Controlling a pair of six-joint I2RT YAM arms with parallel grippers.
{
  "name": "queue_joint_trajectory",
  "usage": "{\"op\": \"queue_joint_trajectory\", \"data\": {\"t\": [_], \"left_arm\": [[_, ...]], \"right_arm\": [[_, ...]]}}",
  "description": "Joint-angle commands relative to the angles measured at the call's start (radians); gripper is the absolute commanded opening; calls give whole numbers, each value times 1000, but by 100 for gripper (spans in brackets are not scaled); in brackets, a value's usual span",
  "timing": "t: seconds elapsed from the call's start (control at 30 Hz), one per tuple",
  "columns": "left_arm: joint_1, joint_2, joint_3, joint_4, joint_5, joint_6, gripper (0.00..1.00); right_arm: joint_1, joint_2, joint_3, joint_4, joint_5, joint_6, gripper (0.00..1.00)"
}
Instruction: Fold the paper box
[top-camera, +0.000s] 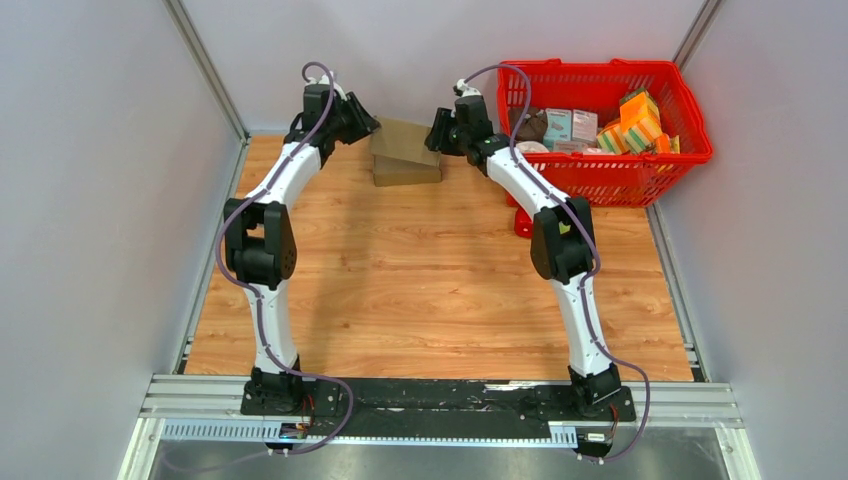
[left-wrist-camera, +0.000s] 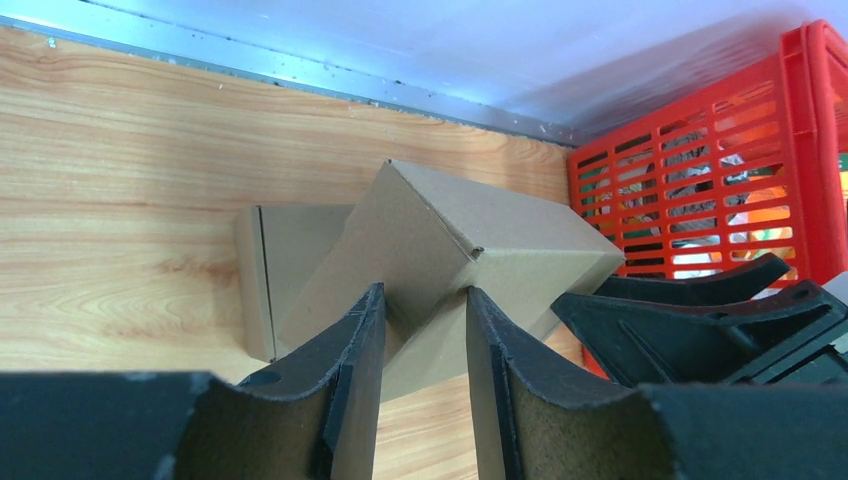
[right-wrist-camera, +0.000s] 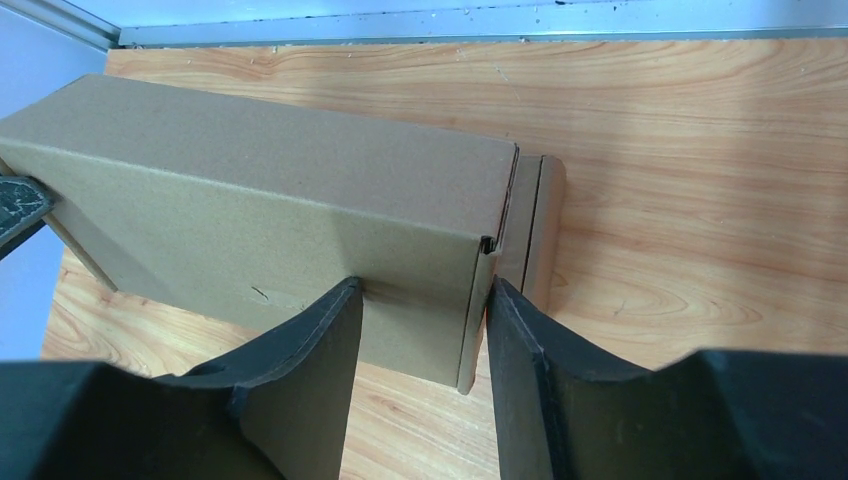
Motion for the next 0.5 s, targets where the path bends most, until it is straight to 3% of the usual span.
{"op": "queue_joint_trajectory", "data": {"t": [0.0,0.47], "left_arm": [[-112,-45,-9,21,213,-77,41],[-118,-41,-55,56,224,-103,40]], "right_arm": [[64,-84,17,120,-155,64,50],[58,-95,24,94,-127,65,50]]}}
